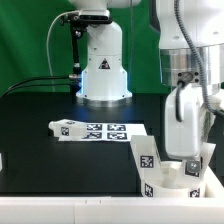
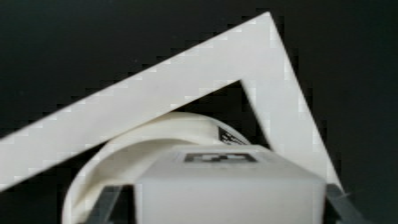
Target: Assemble stool
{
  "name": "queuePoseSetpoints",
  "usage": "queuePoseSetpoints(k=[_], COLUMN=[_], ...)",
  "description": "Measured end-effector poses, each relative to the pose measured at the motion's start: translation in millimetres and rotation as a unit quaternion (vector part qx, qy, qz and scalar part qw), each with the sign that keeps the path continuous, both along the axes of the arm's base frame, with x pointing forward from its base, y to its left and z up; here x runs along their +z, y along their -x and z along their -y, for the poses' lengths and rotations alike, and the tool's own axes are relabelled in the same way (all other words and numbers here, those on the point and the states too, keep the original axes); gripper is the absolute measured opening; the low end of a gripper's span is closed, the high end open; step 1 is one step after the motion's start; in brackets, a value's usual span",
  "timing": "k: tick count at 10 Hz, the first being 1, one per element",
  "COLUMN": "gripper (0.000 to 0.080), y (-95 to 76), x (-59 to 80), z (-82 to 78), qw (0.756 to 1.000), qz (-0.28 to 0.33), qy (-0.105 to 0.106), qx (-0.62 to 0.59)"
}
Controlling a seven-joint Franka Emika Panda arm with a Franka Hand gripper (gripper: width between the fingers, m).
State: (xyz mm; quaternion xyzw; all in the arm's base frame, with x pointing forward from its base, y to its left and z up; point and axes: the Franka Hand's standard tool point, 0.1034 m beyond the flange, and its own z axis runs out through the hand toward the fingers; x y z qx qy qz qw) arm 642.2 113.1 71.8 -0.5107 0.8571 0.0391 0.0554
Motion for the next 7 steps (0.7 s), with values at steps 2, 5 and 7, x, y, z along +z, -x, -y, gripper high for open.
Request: queuePoseSetpoints(k=[2, 5, 7], gripper=[0.0335, 0.0335, 0.0517], y=[4.4, 6.0, 6.1], x=[-4.8, -6.9, -6.8], z=[-10.2, -13.4, -13.2], qw=[0.999, 1.000, 1.000], qz=[-0.001, 0.005, 0.005], qy=[-0.016, -0.014, -0.013], qx=[-0.038, -0.005, -0.001])
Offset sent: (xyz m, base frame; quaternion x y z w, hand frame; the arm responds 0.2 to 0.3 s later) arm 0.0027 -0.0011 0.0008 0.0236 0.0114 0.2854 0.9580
